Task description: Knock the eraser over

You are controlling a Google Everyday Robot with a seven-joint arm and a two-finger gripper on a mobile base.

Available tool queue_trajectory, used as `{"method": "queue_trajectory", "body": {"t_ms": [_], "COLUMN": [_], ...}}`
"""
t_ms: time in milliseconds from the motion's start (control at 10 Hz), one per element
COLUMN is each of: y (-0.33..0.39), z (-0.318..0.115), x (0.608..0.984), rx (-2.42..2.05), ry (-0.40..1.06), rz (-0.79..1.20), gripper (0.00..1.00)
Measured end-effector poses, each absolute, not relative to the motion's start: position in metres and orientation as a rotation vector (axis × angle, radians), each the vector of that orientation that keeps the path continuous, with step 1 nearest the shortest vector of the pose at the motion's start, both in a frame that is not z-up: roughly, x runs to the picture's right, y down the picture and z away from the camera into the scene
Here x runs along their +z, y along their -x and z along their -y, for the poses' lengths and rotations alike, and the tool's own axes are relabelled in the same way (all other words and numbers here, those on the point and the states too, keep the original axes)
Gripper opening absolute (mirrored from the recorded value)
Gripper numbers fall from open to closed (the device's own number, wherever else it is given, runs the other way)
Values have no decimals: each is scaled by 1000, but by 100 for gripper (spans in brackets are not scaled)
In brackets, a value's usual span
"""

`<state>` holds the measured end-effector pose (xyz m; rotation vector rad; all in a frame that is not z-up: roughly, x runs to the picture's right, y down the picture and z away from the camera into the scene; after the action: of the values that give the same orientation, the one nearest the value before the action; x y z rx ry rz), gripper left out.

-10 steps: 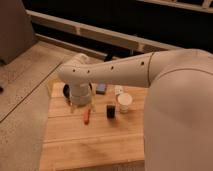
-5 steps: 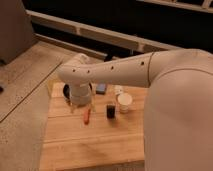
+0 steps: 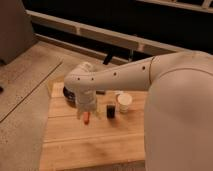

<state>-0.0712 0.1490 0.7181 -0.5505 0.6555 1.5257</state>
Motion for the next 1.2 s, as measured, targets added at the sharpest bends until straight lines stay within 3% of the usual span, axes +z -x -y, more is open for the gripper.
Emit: {"method": "queue_trajectory", "body": {"t_ms": [600,1200], "y": [32,0], "z": [-160,-132], "x": [731,779], "rx": [1620,1520], "ry": [542,630], "rz": [-678,-656], "gripper": [65,65]}}
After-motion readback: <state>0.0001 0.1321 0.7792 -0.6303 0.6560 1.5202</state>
